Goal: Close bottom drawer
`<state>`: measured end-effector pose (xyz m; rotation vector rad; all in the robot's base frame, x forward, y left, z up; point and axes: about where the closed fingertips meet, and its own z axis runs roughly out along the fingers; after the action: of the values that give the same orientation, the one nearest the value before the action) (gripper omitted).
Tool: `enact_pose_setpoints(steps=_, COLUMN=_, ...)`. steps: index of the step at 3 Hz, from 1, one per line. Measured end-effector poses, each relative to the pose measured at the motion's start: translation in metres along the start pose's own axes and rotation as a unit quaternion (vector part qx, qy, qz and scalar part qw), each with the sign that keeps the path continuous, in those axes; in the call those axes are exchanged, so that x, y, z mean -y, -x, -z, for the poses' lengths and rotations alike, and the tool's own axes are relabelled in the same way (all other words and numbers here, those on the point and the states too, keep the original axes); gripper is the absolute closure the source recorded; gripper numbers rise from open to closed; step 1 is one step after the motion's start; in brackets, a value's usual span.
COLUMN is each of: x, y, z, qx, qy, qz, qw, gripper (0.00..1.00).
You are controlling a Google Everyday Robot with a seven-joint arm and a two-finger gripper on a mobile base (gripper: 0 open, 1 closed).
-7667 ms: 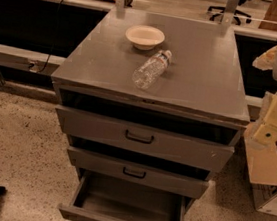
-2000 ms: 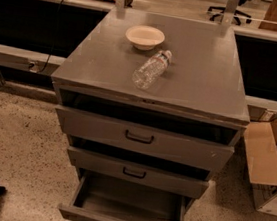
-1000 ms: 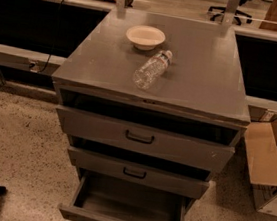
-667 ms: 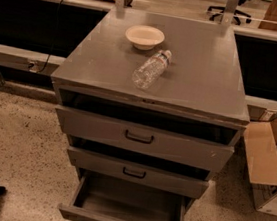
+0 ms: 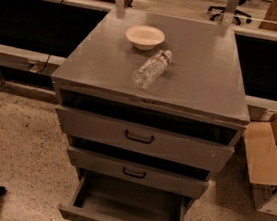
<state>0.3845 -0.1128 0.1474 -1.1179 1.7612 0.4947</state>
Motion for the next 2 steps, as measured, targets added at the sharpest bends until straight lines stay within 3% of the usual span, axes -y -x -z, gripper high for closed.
enact_pose_setpoints(steps=2, x=0.034, y=-0.006, z=-0.014, qx=0.014, qy=-0.043, qz=-0.002, qw=0.999, gripper=1.0)
